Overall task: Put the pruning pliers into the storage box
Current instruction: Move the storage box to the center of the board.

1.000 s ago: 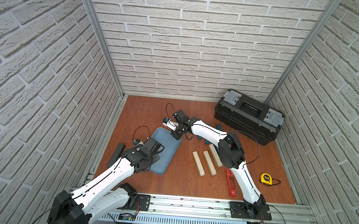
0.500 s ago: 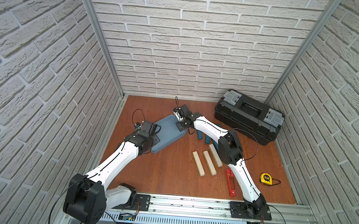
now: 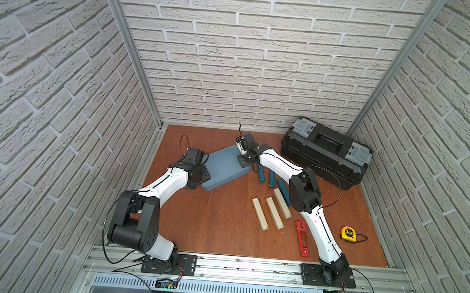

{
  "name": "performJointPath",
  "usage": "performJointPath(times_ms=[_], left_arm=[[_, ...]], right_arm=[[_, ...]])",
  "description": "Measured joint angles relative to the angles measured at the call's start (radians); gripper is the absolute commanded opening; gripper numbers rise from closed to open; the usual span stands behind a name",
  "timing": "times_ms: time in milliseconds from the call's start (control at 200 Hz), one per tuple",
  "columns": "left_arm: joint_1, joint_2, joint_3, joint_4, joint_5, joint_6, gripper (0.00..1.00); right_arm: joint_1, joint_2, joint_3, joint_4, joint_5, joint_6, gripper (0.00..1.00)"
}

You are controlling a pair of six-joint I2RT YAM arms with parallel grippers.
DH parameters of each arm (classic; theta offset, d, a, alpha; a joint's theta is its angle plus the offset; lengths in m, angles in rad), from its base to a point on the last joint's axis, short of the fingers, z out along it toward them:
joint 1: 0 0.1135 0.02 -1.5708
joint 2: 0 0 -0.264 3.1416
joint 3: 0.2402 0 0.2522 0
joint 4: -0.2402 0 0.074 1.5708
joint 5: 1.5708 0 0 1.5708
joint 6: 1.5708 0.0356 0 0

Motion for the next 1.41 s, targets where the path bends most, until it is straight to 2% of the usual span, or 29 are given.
performJointPath(times_ms=[155, 335, 710, 980, 1085, 1305, 1405], left_arm=[[0.011, 0.06, 0.032, 0.005, 0.003, 0.017, 0.57], [0.019, 0.064, 0.032, 0.001, 0.0, 0.018, 0.55], [0.021, 0.089, -0.026, 0.132, 0.044, -0.025, 0.55], [-0.029, 0.137, -0.043, 0.216, 0.056, -0.072, 0.55], [-0.05, 0.143, -0.045, 0.241, 0.058, -0.087, 0.56], [-0.068, 0.144, -0.052, 0.274, 0.068, -0.119, 0.57], [-0.069, 0.138, -0.052, 0.259, 0.068, -0.122, 0.59]], right_arm=[[0.0, -0.028, -0.061, 0.036, -0.002, -0.021, 0.03], [-0.009, -0.066, -0.127, 0.058, -0.002, -0.047, 0.03], [-0.039, -0.068, -0.134, 0.085, -0.063, -0.14, 0.03], [-0.071, -0.068, -0.134, 0.085, -0.107, -0.173, 0.03], [-0.074, -0.068, -0.134, 0.086, -0.105, -0.184, 0.11], [-0.084, -0.068, -0.134, 0.071, -0.1, -0.203, 0.37], [-0.081, -0.069, -0.14, 0.068, -0.104, -0.204, 0.43]])
